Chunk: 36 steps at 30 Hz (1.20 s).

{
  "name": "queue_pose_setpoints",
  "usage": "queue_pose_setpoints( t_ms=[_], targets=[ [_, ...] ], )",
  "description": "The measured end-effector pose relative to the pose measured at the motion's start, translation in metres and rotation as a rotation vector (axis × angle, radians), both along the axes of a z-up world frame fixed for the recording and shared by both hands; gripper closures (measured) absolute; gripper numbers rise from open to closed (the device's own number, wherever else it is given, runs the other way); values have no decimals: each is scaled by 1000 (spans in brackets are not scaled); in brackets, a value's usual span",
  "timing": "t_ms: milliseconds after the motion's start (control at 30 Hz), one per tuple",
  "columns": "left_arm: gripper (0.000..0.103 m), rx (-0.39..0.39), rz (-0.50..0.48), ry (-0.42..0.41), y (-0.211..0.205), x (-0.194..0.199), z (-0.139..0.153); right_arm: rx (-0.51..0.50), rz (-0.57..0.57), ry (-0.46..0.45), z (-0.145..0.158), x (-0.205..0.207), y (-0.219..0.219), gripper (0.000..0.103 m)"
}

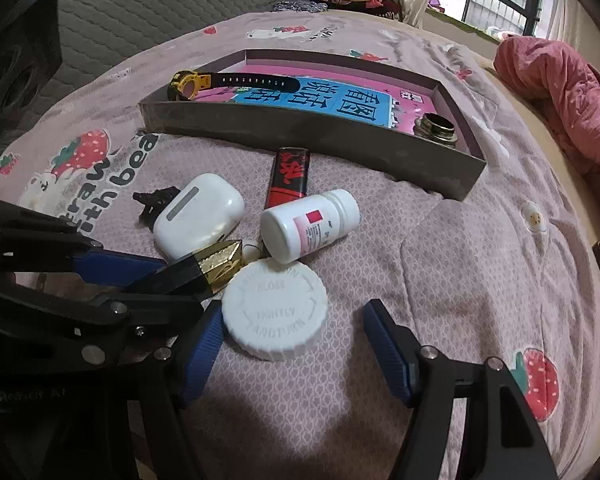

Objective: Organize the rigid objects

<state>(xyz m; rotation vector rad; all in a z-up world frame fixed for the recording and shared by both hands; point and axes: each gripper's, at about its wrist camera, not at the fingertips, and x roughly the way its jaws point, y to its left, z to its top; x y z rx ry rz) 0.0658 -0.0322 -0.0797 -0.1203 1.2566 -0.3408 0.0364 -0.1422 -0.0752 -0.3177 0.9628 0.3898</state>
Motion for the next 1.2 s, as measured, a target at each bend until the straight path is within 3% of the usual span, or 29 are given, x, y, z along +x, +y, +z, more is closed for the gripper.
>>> queue_pose_setpoints(
  t_ms=[200, 400, 867, 1200],
  targets=[
    [71, 27, -10, -1, -7, 4, -4, 11, 18, -8, -1, 0, -2, 34],
    [70, 2, 0, 5, -3, 6, -8, 28, 34, 1, 2, -3, -8, 52],
    [70, 13, 11, 4, -3, 5, -9, 84, -40, 3, 11, 7, -42, 53],
    [71, 188, -28, -56, -34, 0, -11, 107, -57, 12, 12, 7, -44, 53]
  ],
)
